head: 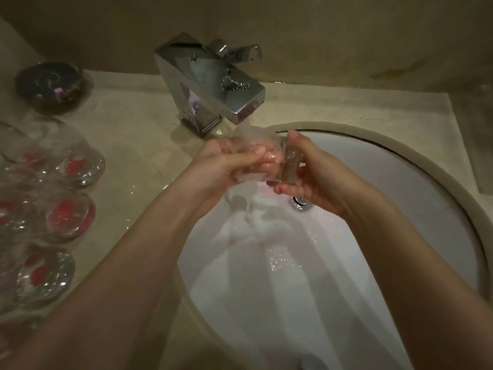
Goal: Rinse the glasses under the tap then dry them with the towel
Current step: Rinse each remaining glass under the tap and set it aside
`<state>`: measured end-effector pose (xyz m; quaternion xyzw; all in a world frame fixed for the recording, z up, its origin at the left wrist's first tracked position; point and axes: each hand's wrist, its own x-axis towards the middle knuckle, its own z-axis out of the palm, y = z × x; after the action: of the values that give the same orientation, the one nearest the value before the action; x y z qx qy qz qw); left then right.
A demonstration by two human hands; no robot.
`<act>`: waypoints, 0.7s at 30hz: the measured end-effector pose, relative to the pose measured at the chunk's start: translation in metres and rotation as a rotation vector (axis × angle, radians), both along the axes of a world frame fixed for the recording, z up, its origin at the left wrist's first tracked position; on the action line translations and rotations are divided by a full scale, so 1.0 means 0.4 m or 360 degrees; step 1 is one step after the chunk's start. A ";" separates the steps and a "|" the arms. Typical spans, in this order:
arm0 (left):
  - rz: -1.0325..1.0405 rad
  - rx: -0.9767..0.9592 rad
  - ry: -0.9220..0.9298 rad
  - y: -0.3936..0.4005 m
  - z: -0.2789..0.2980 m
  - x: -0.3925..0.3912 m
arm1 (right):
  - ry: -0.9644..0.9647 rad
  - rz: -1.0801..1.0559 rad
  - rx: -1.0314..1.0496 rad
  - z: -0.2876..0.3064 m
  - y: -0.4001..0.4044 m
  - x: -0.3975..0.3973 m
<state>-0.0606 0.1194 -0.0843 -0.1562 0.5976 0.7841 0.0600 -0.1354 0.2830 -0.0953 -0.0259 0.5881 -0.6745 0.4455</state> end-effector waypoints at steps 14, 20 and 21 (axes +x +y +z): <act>0.0064 -0.0204 0.0013 0.005 -0.003 -0.022 | 0.0237 -0.0045 0.0024 -0.035 -0.032 0.015; 0.0104 -0.0067 0.0076 0.001 -0.005 -0.024 | 0.0113 -0.0293 -0.0262 -0.049 -0.029 0.016; 0.0100 -0.0057 0.0103 0.001 -0.008 -0.022 | 0.0017 -0.0243 -0.0223 -0.040 -0.034 0.016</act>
<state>-0.0695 0.1199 -0.0875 -0.1505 0.6081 0.7794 0.0130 -0.1289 0.2694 -0.1112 -0.0155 0.5421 -0.7459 0.3868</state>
